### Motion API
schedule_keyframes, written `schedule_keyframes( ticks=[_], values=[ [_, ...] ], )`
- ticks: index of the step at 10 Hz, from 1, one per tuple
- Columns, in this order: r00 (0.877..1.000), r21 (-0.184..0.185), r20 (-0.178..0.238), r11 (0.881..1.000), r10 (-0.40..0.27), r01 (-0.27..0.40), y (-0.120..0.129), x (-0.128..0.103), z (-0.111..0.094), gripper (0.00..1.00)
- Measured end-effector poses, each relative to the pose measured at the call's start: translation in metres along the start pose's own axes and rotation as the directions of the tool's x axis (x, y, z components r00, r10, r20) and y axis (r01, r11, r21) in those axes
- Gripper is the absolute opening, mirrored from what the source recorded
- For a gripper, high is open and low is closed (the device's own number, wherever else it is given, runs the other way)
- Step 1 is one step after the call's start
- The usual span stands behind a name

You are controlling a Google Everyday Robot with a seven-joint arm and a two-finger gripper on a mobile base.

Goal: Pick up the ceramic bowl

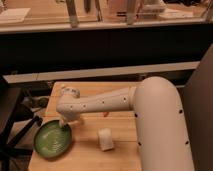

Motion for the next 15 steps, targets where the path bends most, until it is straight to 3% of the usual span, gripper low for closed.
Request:
schedule_keyframes(
  ticks=[5,9,11,13,15],
  values=[
    [1.0,-0.002,0.003,1.0,-0.01,0.01,-0.0024,0.0014,0.0018,0.75],
    [1.0,-0.001,0.003,1.0,-0.016,0.016,-0.0064,0.0024,0.0035,0.46],
    [1.0,-0.007,0.007,1.0,-0.017,0.017,-0.0056,0.0019,0.0047,0.24],
    [1.0,-0.007,0.004,1.0,-0.017,0.017,-0.005,0.0024,0.0051,0.08],
    [1.0,-0.012,-0.004,1.0,-0.022,0.021,0.0011,0.0061,-0.0044,0.03]
  ],
)
